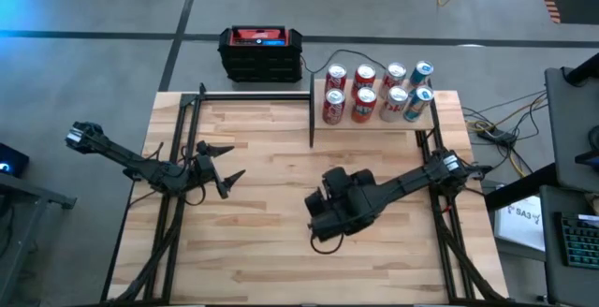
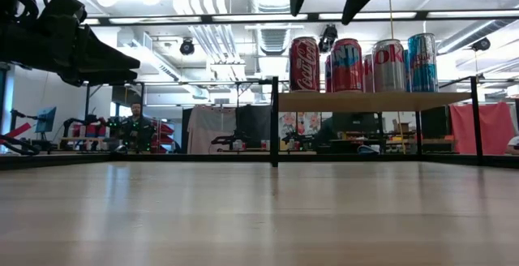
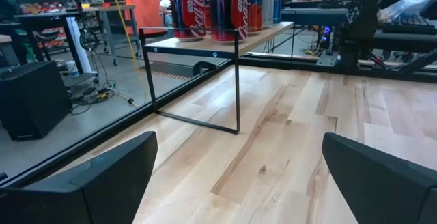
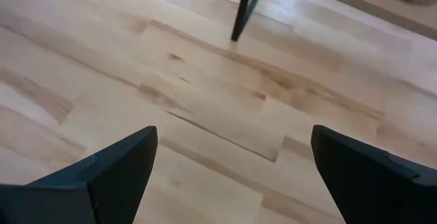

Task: Place canned beverage on shelf
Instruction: Return to Home Position

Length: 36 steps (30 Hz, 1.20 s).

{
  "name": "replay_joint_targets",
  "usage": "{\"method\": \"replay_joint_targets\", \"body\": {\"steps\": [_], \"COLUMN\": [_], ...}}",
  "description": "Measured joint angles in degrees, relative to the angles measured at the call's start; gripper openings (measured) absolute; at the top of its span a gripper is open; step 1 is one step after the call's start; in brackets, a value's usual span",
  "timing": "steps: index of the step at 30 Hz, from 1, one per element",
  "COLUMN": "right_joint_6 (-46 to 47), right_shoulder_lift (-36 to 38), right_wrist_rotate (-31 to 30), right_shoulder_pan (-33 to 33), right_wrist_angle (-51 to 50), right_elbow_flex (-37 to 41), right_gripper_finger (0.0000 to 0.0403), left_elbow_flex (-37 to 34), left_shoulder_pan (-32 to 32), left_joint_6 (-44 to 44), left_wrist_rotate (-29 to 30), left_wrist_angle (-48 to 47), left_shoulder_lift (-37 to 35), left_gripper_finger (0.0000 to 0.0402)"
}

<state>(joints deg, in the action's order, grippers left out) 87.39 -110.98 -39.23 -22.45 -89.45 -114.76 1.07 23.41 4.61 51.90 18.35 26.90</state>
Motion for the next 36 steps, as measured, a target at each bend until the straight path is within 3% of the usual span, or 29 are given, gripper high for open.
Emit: {"method": "replay_joint_targets", "body": {"steps": [5, 8, 10, 15, 19, 27, 36], "right_joint_6": [-1.4, -8.3, -17.8, -46.1, -58.2, -51.9, -51.0], "right_shoulder_lift": [1.1, 4.0, 7.5, 18.3, 27.1, 42.8, 61.5], "right_wrist_rotate": [-0.4, -1.4, -3.0, -5.6, -5.5, -5.8, -1.6], "right_shoulder_pan": [-1.0, -1.4, -1.5, -1.5, -1.6, 0.1, 3.5], "right_wrist_angle": [3.1, 9.9, 18.7, 52.7, 72.6, 78.5, 80.8], "right_elbow_flex": [0.9, 3.9, 8.9, 28.4, 43.9, 65.0, 81.2], "right_gripper_finger": [0.037, 0.037, 0.037, 0.037, 0.037, 0.037, 0.037], "left_elbow_flex": [0.0, 0.0, 0.0, 0.0, 0.0, 0.0, 0.0], "left_shoulder_pan": [0.0, 0.0, 0.0, 0.0, 0.0, 0.0, 0.0], "left_joint_6": [0.0, 0.0, 0.0, 0.0, 0.0, 0.0, 0.0], "left_wrist_rotate": [0.0, 0.0, 0.0, 0.0, 0.0, 0.0, 0.0], "left_wrist_angle": [0.0, 0.0, 0.0, 0.0, 0.0, 0.0, 0.0], "left_shoulder_lift": [0.0, 0.0, 0.0, 0.0, 0.0, 0.0, 0.0], "left_gripper_finger": [0.04, 0.04, 0.04, 0.04, 0.04, 0.04, 0.04]}}
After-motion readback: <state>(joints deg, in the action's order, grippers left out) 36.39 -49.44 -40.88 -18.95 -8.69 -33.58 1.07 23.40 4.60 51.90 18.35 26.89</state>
